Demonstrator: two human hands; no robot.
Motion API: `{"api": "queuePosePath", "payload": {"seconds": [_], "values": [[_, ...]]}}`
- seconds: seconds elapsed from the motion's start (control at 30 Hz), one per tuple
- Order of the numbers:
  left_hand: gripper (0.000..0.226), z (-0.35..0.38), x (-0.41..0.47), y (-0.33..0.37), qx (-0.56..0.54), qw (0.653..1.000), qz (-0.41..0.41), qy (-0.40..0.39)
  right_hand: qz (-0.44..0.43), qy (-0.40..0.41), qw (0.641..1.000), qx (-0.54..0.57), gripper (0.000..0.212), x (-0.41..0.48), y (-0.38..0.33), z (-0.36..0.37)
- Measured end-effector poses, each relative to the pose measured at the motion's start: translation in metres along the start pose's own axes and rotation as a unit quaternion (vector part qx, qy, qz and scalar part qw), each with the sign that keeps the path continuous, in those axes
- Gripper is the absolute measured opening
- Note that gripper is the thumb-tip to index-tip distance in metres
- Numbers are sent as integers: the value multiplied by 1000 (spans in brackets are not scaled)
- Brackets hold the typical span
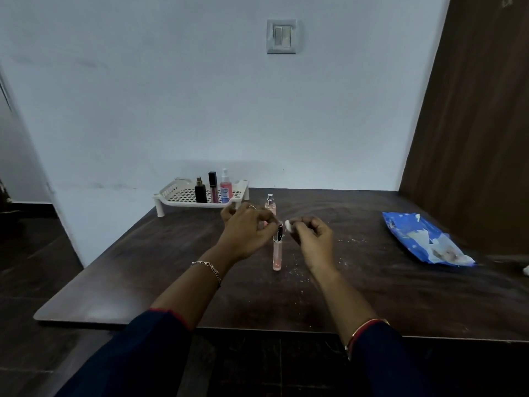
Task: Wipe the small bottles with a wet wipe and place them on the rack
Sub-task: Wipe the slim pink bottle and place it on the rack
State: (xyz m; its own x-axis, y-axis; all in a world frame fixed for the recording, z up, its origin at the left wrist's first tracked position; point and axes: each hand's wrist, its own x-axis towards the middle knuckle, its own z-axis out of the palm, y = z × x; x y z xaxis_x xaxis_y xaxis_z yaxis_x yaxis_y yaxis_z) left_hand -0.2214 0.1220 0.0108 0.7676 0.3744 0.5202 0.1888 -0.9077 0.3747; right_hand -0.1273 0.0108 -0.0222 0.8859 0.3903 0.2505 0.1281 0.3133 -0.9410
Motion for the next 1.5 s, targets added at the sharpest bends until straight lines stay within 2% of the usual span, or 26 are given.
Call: {"api": "queuePosePath", "payload": {"seconds": [0.07,0.13,0.33,0.47,0.57,0.77,0.93,1.0,1.2,1.33,1.5], "values": [[39,-2,-2,-1,-43,999,-4,-9,-27,-15,999,-25,9,-2,2,3],[45,-3,-1,0,-68,997,-16,-13,-58,-22,997,-45,11,-2,2,5],[35,-5,1,-5,-120,992,-29,-24,-92,-42,989,-107,27,-7,18,3],[34,-6,1,-10,-71,997,-21,-31,-96,-40,985,-139,20,-8,25,1],[33,-7,3,-15,-47,998,-18,-38,-107,-34,981,-160,28,-5,18,5],[33,-4,5,-14,-37,998,-23,-38,-122,-29,984,-129,34,-5,11,12],[24,1,6,-10,-28,999,-26,-38,-93,-36,985,-142,36,-11,27,-2],[21,3,8,-8,-20,999,-23,-30,-88,-46,984,-149,34,-7,27,-5],[33,11,12,-3,-20,998,-54,17,-118,-46,986,-111,27,2,15,-3],[27,11,13,-3,-20,998,-59,19,-102,-70,984,-128,31,0,22,-6],[20,6,15,-1,-7,999,-43,11,-66,-86,983,-147,16,-2,28,-14]]}}
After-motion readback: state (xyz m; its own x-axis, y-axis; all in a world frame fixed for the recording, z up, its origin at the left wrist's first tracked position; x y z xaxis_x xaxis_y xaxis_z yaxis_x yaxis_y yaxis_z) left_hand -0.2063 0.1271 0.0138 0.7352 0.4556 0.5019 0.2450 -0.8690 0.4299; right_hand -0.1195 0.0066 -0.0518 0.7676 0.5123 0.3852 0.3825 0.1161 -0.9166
